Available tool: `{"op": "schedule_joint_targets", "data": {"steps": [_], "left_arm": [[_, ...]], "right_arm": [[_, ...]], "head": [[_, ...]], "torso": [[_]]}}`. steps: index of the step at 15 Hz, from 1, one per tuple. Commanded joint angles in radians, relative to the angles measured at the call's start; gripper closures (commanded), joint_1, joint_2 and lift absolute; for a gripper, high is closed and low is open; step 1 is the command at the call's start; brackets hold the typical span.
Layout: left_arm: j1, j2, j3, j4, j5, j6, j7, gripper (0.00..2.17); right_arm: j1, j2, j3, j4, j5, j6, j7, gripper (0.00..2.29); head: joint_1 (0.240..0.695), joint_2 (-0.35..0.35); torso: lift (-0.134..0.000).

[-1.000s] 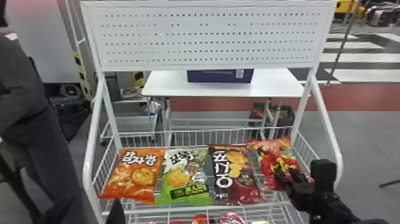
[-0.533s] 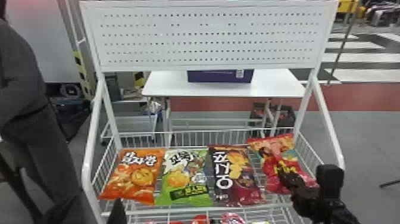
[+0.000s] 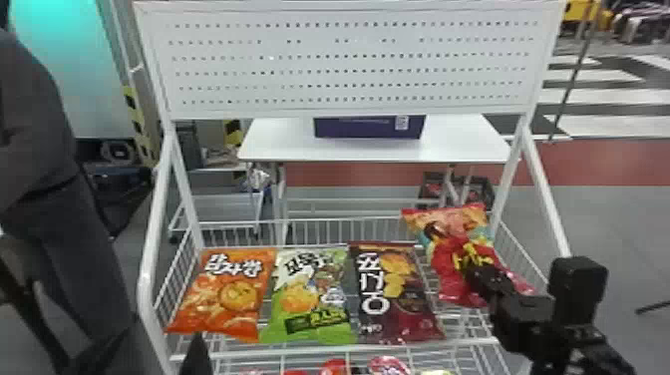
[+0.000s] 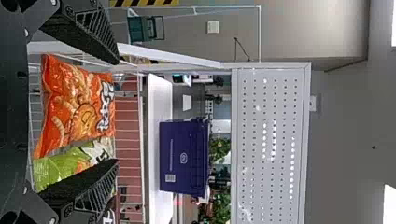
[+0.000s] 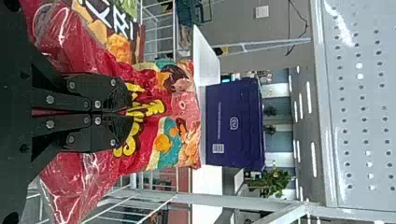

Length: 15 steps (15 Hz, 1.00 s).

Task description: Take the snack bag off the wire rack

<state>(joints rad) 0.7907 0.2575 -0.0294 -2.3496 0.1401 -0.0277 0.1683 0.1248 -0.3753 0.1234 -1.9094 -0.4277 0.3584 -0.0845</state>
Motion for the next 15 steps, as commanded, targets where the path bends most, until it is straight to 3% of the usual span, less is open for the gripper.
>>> {"op": "schedule_joint_targets", "data": {"steps": [1,5,7,10,15], "left_arm": [[0.008,0.000,0.000,-0.010,-0.002,-0.004,-0.001,0.14],[0.019,0.002,0.000,-0.013,-0.002,-0.016,-0.001,0.14],[0.025,0.002,0.003,-0.014,-0.002,-0.031,0.000,0.14],[0.032,0.002,0.003,-0.019,-0.002,-0.047,0.000,0.14],[0.036,0.003,0.003,-0.022,-0.002,-0.053,0.000,0.14]], "right_arm": [[0.016,-0.002,-0.005,-0.025,-0.003,0.015,0.000,1.93],[0.073,-0.004,-0.025,-0.123,-0.037,0.012,0.000,1.93],[0.138,-0.021,-0.034,-0.204,-0.045,-0.009,0.000,1.93],[0.263,-0.053,-0.054,-0.298,-0.040,-0.111,0.000,1.93],[0.504,-0.079,-0.146,-0.390,-0.042,-0.282,-0.020,1.93]], "head": [[0.499,0.000],[0.499,0.000],[0.499,0.000],[0.499,0.000],[0.499,0.000]], "torso": [[0.000],[0.000],[0.000],[0.000],[0.000]]}}
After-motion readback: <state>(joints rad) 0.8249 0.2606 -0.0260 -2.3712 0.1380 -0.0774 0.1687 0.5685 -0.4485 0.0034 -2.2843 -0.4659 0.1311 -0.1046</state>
